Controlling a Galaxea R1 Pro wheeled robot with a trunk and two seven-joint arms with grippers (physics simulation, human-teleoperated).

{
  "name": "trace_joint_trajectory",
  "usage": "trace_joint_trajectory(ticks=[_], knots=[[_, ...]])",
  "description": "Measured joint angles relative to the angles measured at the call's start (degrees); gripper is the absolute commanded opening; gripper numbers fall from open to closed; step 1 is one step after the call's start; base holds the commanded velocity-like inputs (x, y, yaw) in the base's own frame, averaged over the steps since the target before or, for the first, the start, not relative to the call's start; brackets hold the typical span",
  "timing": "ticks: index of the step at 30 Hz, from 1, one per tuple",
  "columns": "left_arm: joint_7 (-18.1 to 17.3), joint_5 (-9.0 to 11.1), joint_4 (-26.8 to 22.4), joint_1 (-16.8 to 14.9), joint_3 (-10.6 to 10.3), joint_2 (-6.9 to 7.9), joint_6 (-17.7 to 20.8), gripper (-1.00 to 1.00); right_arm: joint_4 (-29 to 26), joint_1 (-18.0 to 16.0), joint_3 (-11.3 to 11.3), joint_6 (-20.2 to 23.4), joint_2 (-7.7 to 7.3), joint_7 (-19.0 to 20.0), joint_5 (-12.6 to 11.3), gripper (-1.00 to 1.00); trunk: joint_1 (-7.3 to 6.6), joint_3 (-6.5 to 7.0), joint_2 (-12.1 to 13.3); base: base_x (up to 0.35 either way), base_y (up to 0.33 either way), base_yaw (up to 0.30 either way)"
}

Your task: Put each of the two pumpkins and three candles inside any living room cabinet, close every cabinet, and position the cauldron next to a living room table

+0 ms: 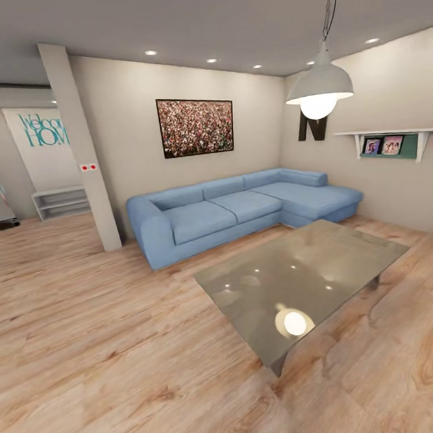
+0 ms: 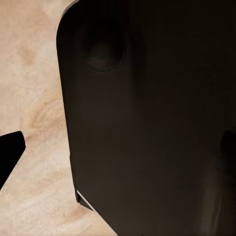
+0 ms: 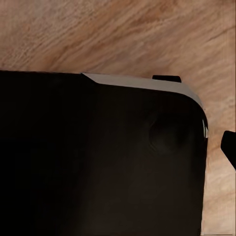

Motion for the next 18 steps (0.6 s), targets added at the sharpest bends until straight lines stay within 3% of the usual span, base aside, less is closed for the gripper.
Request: trace_joint_trajectory(ticks=[11,18], knots=[[-0.01,-0.18,0.00,0.00,-0.31,0.10,-0.12,1.00,-0.02,0.00,-0.05,-0.39,0.00,0.10,0.00,1.00,0.02,0.15,0.01,-0.217,0.186,-0.294],[0.01,0.07,0.33,0.08,-0.30,0.16,-1.34,1.00,0.00,0.00,-0.14,-0.54,0.00,0.09,-0.08,1.00,0.00,0.16,0.00,-0.118,0.051,-0.296]])
